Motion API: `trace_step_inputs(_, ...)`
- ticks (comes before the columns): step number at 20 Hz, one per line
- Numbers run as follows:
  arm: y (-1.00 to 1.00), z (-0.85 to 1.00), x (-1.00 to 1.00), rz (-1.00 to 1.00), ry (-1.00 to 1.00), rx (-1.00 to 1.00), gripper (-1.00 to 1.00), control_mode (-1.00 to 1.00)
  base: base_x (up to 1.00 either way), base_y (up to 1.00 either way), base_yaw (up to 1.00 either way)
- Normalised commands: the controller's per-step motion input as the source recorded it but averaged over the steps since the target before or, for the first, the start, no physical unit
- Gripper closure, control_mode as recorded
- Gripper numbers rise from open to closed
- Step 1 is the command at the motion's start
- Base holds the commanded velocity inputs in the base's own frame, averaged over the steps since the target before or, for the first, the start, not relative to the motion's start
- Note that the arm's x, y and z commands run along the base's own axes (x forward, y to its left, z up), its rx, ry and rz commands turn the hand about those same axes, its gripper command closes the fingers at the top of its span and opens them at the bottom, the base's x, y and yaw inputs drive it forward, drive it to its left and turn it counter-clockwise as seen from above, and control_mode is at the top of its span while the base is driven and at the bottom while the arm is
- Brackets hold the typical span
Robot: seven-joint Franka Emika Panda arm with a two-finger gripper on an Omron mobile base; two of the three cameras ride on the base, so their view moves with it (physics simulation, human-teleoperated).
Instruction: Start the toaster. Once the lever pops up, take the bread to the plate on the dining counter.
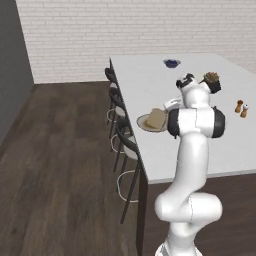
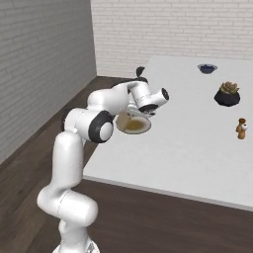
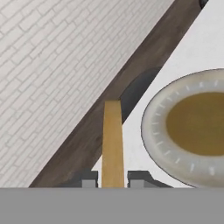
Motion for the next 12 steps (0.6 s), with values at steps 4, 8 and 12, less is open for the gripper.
trace_step_inputs(4,0.01,-0.09,0.29,0.0,0.0,-0.03,1.0,-1.0,0.0,0.0,0.0)
trace_step_inputs(8,0.0,-0.29,0.39,0.0,0.0,-0.02,1.0,-1.0,0.0,0.0,0.0)
trace_step_inputs(12,0.0,-0.24,0.47,0.0,0.0,-0.02,1.0,-1.0,0.0,0.0,0.0)
